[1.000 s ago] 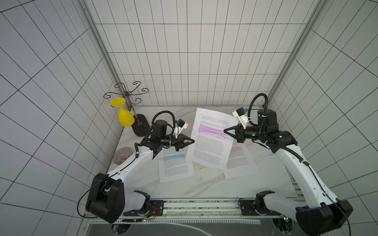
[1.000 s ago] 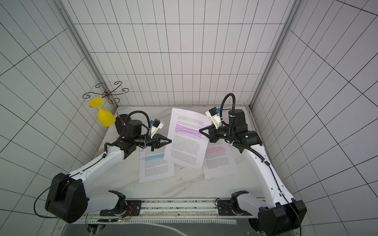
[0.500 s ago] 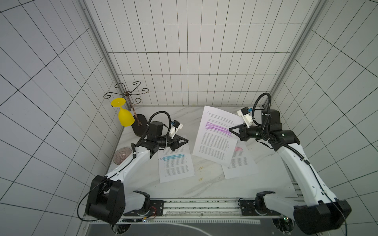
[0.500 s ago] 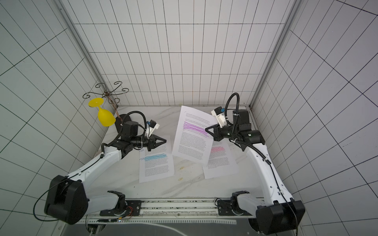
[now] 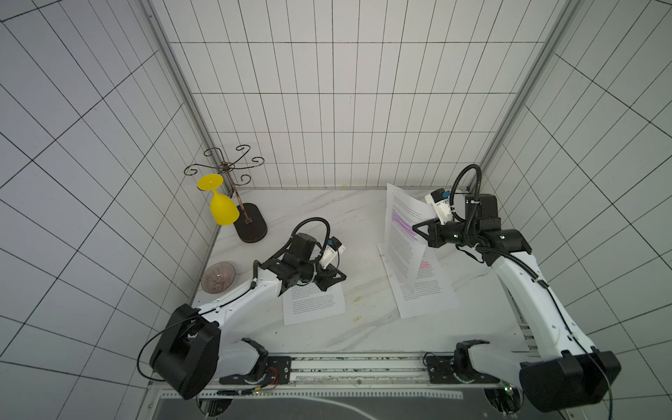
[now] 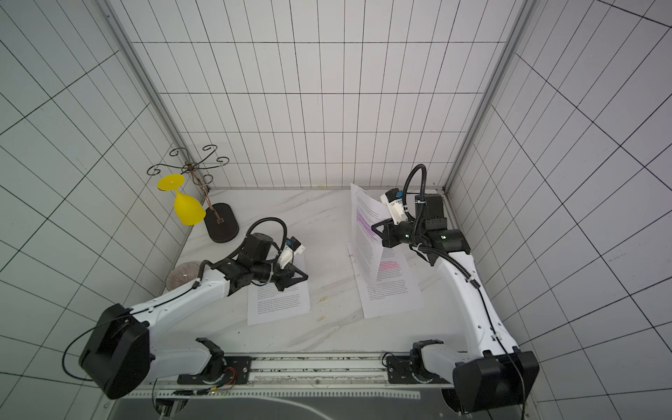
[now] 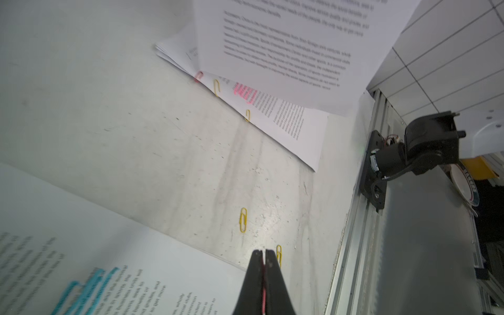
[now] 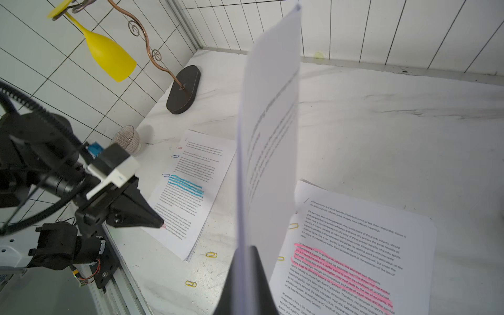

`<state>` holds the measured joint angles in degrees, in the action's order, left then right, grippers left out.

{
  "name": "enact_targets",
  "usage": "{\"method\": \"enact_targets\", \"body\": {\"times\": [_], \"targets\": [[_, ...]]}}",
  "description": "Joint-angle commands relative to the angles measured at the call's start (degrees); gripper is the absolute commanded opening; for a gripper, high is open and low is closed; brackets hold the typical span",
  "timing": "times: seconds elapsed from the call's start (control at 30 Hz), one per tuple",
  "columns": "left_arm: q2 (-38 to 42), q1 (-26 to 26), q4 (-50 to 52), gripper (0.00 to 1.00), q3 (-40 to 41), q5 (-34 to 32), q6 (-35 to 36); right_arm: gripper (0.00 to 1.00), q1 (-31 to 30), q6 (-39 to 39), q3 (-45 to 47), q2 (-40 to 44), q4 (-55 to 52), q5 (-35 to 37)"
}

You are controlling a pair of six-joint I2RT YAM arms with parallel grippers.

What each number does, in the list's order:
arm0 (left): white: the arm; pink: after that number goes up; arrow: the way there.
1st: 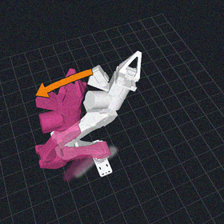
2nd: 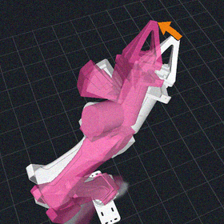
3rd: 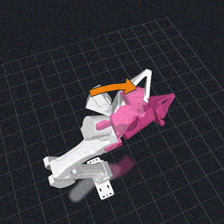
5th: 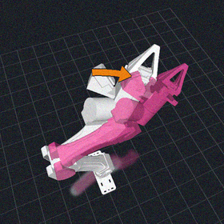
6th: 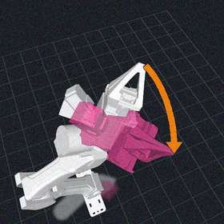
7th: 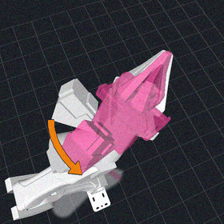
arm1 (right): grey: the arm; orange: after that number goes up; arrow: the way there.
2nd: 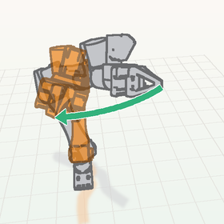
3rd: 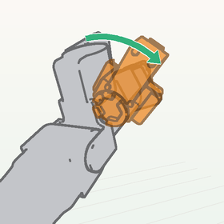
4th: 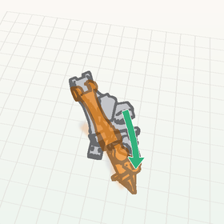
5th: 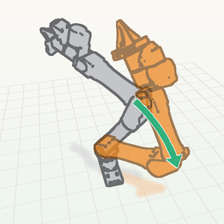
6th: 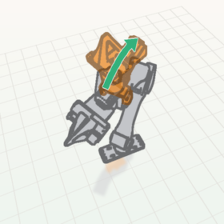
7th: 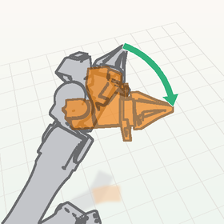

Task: Unclip the paperclips from the documents
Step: Place the paper clip at the center of the board, then place the document at the center of the board.

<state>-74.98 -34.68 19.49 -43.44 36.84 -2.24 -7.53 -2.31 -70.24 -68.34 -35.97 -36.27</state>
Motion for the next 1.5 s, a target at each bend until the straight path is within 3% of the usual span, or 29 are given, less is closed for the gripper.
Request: {"method": "enact_targets", "body": {"times": [0.0, 0.13, 0.37, 0.47, 0.53, 0.67, 0.87, 1.03, 1.23, 1.47], "targets": [[-3.0, -7.3, -1.2, 0.0, 0.7, -9.3, -4.2, 0.0, 0.2, 1.6, -4.7, 0.3, 3.3, 2.9], [-7.3, -13.0, -2.1, 0.02, -0.5, -16.2, -5.4, 0.0, 0.2, 2.3, -3.9, 0.5, 4.8, 3.4], [-13.2, -15.3, -5.2, 0.11, -2.1, -20.0, -7.7, 0.0, 0.2, 2.5, -2.7, 1.0, 4.8, 3.8], [-14.7, -15.8, -5.3, 0.28, -3.0, -19.7, -7.7, 0.0, 0.2, 2.7, -1.7, 1.4, 4.8, 3.8], [-14.7, -16.0, -5.5, 0.46, -3.0, -19.7, -7.7, 0.0, 0.2, 2.7, -1.1, 1.7, 4.8, 3.7], [-13.5, -16.1, -5.2, 0.59, -2.7, -19.9, -7.7, 0.0, 0.2, 2.6, -0.7, 1.7, 4.8, 3.6], [-8.1, -14.3, 0.7, 0.59, -5.8, -29.2, -8.7, 0.0, -0.6, 5.1, -1.2, -0.3, 8.6, 0.2], [-3.6, -5.2, 4.8, 0.57, -9.5, -35.6, -13.6, 0.0, -6.0, 7.5, -6.4, -7.2, 11.0, 0.3], [-4.5, 3.8, 12.5, 0.55, -17.3, -40.2, -12.5, 0.0, -11.3, 8.8, -16.5, -19.3, 11.6, -6.1], [-5.8, 6.0, 15.8, 0.55, -21.7, -40.8, -10.1, 0.0, -9.4, 8.5, -20.3, -30.2, 17.2, -7.1]]}}
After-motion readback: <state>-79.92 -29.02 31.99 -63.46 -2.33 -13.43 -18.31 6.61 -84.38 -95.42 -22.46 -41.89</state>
